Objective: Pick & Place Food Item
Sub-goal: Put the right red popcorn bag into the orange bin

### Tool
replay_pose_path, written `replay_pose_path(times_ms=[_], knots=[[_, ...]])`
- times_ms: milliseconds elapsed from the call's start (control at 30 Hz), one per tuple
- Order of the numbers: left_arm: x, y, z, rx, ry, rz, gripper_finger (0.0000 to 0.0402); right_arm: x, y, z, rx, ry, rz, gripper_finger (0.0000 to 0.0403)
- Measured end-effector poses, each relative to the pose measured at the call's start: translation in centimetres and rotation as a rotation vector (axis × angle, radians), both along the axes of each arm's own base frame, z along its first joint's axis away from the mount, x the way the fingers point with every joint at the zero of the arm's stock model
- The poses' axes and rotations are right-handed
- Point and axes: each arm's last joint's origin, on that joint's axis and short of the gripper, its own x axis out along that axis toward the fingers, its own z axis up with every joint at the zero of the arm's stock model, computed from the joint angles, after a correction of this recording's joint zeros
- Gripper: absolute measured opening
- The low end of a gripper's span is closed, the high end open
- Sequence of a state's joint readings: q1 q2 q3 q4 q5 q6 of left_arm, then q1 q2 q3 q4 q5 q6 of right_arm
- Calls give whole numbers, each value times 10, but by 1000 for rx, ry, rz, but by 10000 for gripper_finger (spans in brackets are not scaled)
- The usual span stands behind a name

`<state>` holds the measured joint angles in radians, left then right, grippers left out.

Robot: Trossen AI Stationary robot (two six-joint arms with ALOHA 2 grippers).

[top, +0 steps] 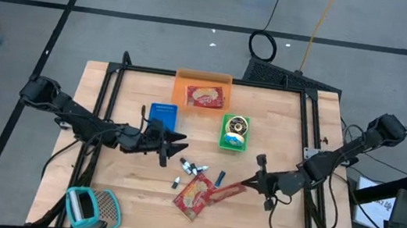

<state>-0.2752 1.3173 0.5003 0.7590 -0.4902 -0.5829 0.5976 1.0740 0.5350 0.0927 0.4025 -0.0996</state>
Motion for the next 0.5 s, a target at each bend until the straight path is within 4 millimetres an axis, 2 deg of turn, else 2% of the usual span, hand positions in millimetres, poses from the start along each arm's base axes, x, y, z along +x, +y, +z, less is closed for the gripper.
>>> replay_pose_path(times_ms=[200,300,500], knots=[[9,-4,-17,-41,54,-58,216,2,0,5,-38,-63,-22,0],[19,-7,-25,-14,96,-65,216,1,-2,11,-58,-110,-44,0],[44,-14,-30,76,129,-71,216,-8,-10,28,-83,-201,-110,0]])
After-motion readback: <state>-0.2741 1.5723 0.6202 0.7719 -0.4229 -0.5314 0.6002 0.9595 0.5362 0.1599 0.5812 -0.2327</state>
